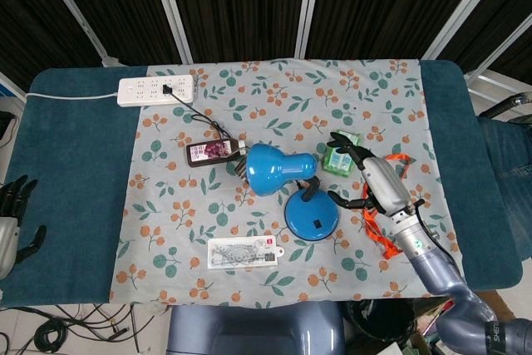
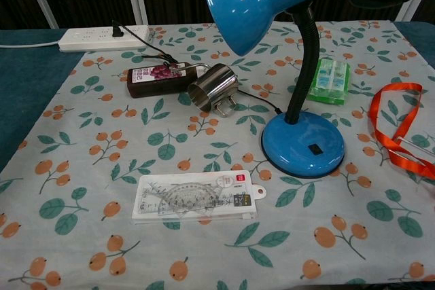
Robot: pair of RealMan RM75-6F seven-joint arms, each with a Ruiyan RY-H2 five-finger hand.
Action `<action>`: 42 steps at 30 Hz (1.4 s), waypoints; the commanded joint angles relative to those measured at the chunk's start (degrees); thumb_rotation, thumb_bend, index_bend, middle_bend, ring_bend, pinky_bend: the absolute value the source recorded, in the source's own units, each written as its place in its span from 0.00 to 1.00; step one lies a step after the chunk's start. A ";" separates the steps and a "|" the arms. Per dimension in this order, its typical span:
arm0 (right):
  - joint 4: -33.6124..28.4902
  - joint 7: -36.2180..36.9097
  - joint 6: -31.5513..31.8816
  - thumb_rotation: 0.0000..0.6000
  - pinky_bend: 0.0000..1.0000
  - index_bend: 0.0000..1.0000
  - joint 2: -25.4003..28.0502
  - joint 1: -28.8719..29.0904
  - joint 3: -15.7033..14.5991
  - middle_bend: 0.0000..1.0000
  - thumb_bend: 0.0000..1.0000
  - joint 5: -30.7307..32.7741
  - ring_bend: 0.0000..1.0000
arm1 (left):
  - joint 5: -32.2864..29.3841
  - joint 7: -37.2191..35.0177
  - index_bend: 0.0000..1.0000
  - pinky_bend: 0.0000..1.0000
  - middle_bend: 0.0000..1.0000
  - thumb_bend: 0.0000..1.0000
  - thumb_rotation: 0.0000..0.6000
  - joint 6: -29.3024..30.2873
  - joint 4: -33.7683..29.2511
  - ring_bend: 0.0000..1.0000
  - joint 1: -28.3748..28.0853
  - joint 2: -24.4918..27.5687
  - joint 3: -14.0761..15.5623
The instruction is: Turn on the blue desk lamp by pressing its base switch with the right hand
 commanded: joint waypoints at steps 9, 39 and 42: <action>0.19 0.36 -0.08 1.00 0.15 0.03 -0.08 -0.15 -0.01 0.14 0.20 0.00 0.19 | 0.07 -0.01 0.07 0.00 0.04 0.37 1.00 0.05 -0.01 0.07 0.01 0.03 0.01; 0.07 -1.92 -1.66 1.00 0.15 0.02 1.42 -0.78 -1.88 0.15 0.20 -0.33 0.20 | -0.23 0.29 0.07 0.00 0.04 0.37 1.00 -0.48 -0.14 0.07 -0.15 0.14 0.09; 0.36 -4.68 -2.43 1.00 0.18 0.02 2.66 -1.41 -3.88 0.19 0.26 -1.10 0.27 | -0.19 0.36 0.07 0.00 0.04 0.37 1.00 -0.55 -0.18 0.07 -0.18 0.14 0.12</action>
